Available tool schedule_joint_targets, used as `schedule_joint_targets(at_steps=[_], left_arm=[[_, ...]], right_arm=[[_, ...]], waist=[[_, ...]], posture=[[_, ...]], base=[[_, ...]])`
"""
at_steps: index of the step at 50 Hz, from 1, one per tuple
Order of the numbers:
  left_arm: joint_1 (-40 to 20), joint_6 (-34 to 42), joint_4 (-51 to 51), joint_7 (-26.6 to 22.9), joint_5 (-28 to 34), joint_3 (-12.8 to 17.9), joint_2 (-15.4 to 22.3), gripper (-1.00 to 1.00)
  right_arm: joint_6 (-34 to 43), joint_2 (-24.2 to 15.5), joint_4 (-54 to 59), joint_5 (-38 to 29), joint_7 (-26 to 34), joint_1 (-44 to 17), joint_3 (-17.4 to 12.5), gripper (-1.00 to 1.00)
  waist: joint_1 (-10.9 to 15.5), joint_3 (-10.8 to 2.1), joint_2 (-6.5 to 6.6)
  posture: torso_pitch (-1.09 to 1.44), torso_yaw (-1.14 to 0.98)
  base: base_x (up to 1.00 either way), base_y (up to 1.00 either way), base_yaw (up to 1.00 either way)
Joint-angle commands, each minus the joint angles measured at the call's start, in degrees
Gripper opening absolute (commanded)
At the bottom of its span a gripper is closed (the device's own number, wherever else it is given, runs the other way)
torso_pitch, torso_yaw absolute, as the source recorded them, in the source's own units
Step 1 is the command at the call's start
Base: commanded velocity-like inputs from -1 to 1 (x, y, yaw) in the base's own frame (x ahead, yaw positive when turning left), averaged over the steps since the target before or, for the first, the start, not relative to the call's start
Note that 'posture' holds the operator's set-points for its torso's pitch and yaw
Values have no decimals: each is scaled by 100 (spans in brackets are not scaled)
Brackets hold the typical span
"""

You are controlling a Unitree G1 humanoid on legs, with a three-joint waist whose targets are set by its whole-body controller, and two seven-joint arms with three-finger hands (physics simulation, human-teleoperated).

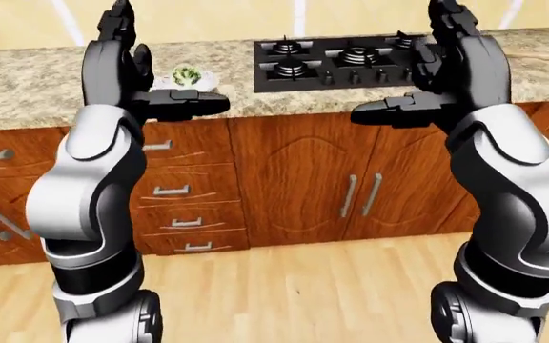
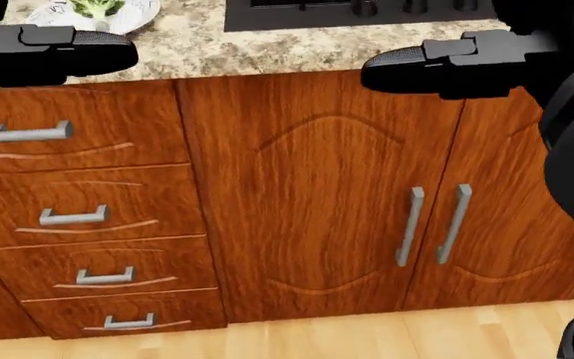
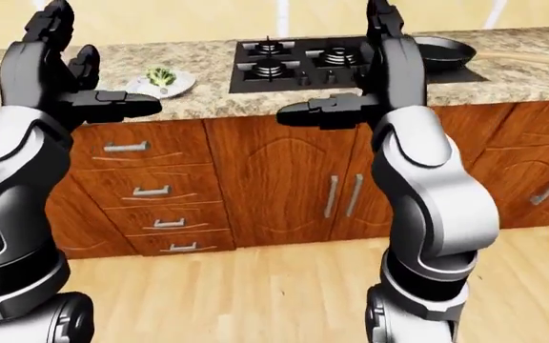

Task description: Pick the broccoli from the plate and place it in the pan.

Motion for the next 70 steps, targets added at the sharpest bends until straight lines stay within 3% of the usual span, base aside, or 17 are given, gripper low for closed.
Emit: schedule_joint_targets(at_steps=[1, 7, 10, 12, 13, 17, 21, 23, 25, 26, 27, 37, 43, 59, 65, 69, 70], left_arm=[[-241, -166, -191, 6, 7, -2, 41, 100], [-240, -144, -213, 13, -1, -8, 38, 100], [-219, -176, -206, 10, 10, -30, 21, 100], [-216, -172, -212, 7, 15, -29, 18, 100], [-219, -170, -209, 5, 16, -27, 18, 100], [-212, -181, -208, 1, 22, -26, 16, 100], [-224, -188, -185, -2, 24, -17, 25, 100], [-231, -171, -195, 3, 21, -24, 19, 100], [-239, -162, -186, 2, 19, -8, 29, 100], [-228, -184, -169, 0, 24, -10, 32, 100], [-224, -186, -172, 3, 23, -15, 25, 100], [-207, -156, -223, -4, 24, -34, 10, 100], [-202, -172, -199, -13, 39, -31, 3, 100], [-181, -221, -176, -27, 61, -45, -13, 100], [-192, -203, -180, -26, 63, -33, -9, 100], [-205, -184, -187, -25, 54, -13, 8, 100], [-214, -160, -204, -17, 46, -3, 13, 100]], right_arm=[[-168, -109, -163, -21, -23, -244, -129, 100], [-227, -130, -122, -33, -28, -215, -126, 100], [-222, -133, -135, -41, -13, -201, -116, 100], [-193, -122, -173, -17, -2, -214, -131, 100], [-177, -114, -187, -2, -6, -223, -140, 100], [-234, -116, -169, 13, -7, -202, -151, 100], [-271, -124, -146, 15, -7, -186, -140, 100], [-270, -135, -145, 19, -5, -189, -149, 100], [-231, -146, -158, 26, -21, -215, -159, 100], [-248, -147, -150, 29, -17, -206, -157, 100], [-220, -141, -165, 34, -30, -219, -151, 100], [-280, -144, -155, 38, -45, -194, -141, 100], [-352, -152, -190, 105, -79, -193, -190, 100], [-390, -188, -183, 169, -121, -170, -176, 100], [-387, -191, -175, 159, -116, -168, -168, 100], [-358, -196, -186, 155, -116, -176, -165, 100], [-362, -194, -184, 151, -113, -174, -162, 100]], waist=[[-41, -218, -10], [-129, -80, -274], [-111, 60, -720], [-138, -92, -1050], [-181, -89, -839], [-184, -204, -771], [-233, -61, -472], [-272, -75, -220], [-263, -211, 324], [-244, -98, -48], [-253, -82, 19], [-198, 17, -501], [-121, -139, -581], [-104, -55, -672], [-149, -22, -436], [-230, -159, 47], [-177, -88, -136]], posture=[[0, 0], [0, 0], [0, 0], [0, 0], [0, 0], [0, 0], [0, 0], [0, 0], [0, 0], [0, 0], [0, 0], [0, 0], [0, 0], [0, 0], [0, 0], [0, 0], [0, 0]], base=[[0, 0, 52], [0, 8, 42], [0, 47, 0], [0, 44, 0], [0, 44, 0], [0, 44, 0], [4, 44, 0], [5, 45, 0], [5, 45, 0], [5, 45, 0], [5, 45, 0], [6, 34, 0], [1, 0, 0], [22, 0, 0], [28, 0, 0], [27, 0, 0], [27, 0, 0]])
